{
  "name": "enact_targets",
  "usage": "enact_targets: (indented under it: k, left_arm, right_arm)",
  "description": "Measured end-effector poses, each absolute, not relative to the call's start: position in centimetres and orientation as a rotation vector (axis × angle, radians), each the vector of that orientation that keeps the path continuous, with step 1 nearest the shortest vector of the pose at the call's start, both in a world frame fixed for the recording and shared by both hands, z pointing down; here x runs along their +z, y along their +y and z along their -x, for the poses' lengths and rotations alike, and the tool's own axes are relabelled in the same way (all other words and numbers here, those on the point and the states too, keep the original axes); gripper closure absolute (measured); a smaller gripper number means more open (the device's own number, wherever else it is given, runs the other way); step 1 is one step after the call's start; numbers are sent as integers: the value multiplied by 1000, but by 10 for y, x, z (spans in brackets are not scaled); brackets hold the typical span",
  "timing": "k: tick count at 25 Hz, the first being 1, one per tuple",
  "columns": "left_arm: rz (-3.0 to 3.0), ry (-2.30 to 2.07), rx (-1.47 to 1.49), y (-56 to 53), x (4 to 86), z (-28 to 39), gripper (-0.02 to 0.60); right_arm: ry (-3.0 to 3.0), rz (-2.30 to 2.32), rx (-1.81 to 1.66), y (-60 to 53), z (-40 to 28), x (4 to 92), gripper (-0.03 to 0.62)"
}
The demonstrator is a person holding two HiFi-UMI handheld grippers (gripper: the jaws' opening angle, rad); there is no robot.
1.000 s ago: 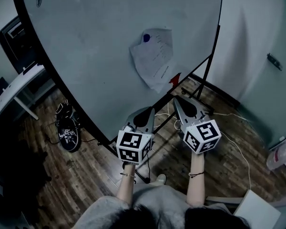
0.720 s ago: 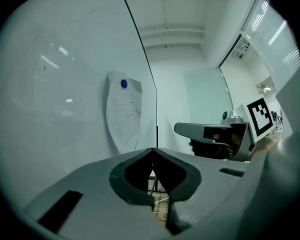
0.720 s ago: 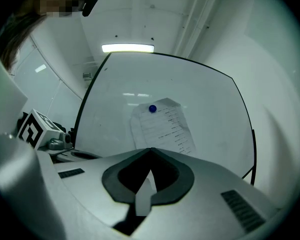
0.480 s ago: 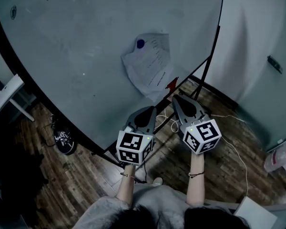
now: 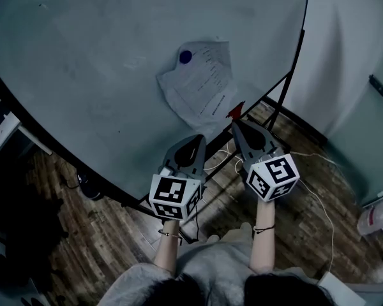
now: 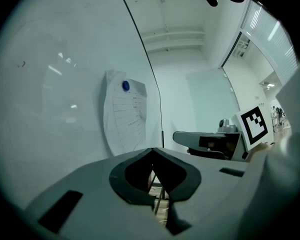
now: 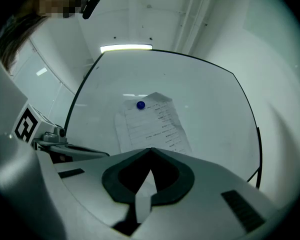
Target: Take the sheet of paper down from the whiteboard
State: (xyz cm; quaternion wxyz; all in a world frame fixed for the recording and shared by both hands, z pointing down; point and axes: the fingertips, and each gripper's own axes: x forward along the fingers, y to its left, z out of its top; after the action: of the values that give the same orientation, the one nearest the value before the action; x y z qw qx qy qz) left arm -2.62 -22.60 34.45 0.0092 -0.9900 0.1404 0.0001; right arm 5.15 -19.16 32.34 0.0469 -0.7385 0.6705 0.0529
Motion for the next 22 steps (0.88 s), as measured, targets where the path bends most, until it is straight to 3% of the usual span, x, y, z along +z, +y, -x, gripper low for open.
enact_targets:
  k: [22]
  left_arm:
    - [2862, 988, 13, -259, 308, -32, 577]
  right_arm:
    - [2386, 1887, 205, -249, -132, 294, 594]
